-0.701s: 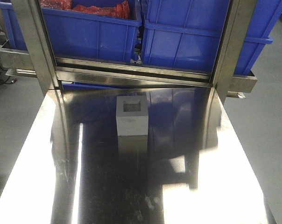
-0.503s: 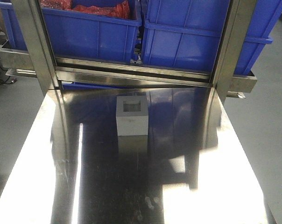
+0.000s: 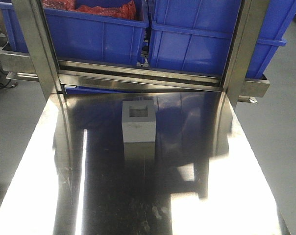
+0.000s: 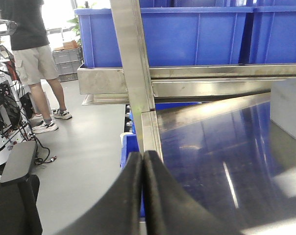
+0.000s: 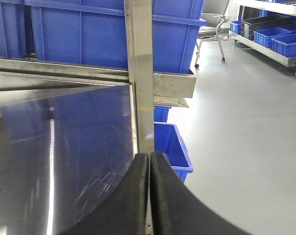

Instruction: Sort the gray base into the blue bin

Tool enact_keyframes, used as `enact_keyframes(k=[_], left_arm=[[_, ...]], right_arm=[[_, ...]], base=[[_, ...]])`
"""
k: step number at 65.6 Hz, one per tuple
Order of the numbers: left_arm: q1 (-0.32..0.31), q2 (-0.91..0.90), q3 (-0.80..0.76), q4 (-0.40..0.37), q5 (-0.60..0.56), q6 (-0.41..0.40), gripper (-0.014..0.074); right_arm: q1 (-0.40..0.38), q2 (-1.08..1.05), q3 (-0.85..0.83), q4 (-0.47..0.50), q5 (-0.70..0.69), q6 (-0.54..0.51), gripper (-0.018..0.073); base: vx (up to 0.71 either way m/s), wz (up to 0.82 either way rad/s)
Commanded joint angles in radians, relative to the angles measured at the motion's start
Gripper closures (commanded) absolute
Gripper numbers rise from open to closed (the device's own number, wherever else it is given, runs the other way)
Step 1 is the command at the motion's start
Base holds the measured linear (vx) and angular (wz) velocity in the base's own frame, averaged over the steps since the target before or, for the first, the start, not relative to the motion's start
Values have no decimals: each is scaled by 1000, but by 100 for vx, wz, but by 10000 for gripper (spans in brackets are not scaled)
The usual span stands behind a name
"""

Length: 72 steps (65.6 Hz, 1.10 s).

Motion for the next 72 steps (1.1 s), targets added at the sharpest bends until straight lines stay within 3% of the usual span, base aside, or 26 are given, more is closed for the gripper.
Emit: enact_keyframes(k=[1,36,49,57,72], left_arm=[[1,-10,-20,-10,-70,-5,603],[1,-10,-21,-10,-95,-5,603],[1,-8,-121,-17,-130,-4,603],[1,44,-227,-17,-82,-3,603],[1,320,-474,-16,133,-2,603]], right_arm=[[-2,3,1,-6,-75,-9,564],[-2,3,1,-6,-75,-9,564],[-2,3,1,-6,-75,-9,564],[-2,3,1,-6,-75,-9,564],[-2,3,1,-6,-75,-9,564]], base=[[0,0],[0,0],[0,0],[0,0],[0,0]])
